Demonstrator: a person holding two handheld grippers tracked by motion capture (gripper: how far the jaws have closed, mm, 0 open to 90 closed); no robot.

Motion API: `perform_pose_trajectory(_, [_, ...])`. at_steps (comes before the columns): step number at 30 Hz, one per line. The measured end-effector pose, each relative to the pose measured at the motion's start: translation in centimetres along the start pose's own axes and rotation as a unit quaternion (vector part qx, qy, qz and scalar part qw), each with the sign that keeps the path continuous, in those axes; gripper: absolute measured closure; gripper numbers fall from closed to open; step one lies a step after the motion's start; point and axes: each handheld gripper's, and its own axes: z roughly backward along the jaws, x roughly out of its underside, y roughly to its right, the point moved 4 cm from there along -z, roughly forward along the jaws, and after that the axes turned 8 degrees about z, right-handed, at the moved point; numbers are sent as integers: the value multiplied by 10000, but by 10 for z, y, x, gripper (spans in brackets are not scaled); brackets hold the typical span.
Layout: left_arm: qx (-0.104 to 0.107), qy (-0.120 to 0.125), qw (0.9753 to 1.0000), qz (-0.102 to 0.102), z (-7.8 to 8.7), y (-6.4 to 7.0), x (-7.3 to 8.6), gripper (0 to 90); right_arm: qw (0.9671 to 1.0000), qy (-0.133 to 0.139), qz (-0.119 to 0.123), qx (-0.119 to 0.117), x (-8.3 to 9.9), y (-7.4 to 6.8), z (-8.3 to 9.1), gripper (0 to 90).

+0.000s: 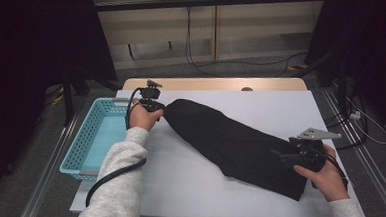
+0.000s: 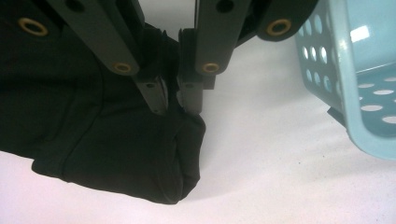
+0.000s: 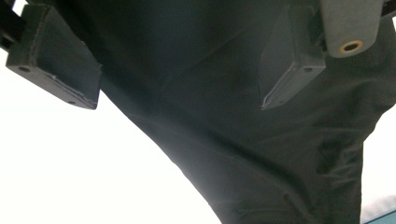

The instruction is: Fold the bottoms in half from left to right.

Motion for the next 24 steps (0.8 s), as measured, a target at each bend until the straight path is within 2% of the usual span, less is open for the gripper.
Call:
perform_pose_trajectory(8, [-18,-6,10000,19,7,-1,-3,840,10000,55,22,-30,-6,-1,-3,128])
perform_pose_trajectory(11, [-22,-4,10000,29,8,-1,-3,840,9999,8,117,-86,-5,-4,-4,128])
perform_pose_trajectory(19, [-13,15,10000,-30,14,2,-6,841,9999,50,95,-58,-6,-3,-4,126])
perform_pose_trajectory(24, [2,16,10000,19,17,3,-9,840,9999,38,103,-63,-6,-4,-4,126])
